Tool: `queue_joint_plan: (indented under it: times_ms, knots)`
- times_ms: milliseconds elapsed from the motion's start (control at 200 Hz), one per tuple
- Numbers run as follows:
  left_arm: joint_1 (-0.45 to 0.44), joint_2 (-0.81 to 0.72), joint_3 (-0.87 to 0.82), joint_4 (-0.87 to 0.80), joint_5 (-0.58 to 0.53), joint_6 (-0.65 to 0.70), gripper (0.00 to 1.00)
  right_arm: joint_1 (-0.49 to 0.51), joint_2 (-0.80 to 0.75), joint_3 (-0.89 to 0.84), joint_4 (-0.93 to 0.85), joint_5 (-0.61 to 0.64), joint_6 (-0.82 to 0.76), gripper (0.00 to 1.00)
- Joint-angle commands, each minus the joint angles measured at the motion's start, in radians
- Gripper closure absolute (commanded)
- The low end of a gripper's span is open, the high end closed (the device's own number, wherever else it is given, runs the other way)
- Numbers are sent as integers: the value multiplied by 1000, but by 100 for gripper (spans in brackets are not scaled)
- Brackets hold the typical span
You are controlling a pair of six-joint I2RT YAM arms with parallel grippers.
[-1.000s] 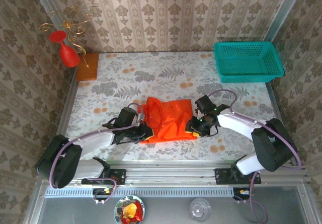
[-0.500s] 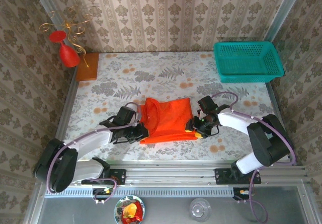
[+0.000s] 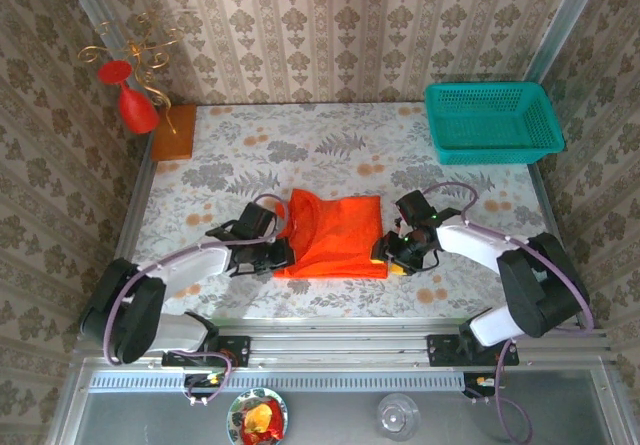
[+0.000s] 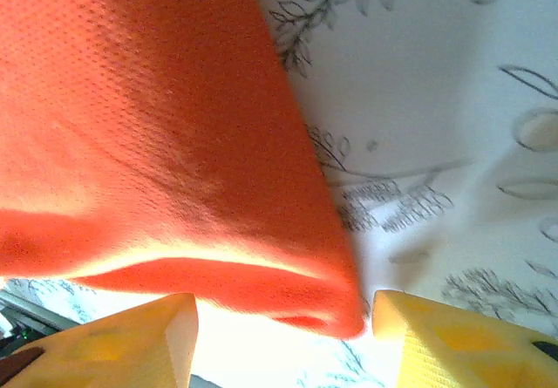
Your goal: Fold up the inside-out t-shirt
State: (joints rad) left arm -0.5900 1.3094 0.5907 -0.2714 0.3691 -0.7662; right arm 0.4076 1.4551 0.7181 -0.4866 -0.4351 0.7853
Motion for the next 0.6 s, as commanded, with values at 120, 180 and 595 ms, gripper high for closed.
queue_joint_plan:
  times_ms: [120, 180, 595]
  knots:
    - [-4, -35, 71, -109, -92, 82, 99, -7, -85, 66, -134, 27, -22, 43]
    - [-3, -2, 71, -96, -108, 105, 99, -6, -81, 74, -132, 24, -24, 43]
    - [-31, 132, 73, -77, -167, 156, 89, 20, 3, 118, -55, -78, -19, 43]
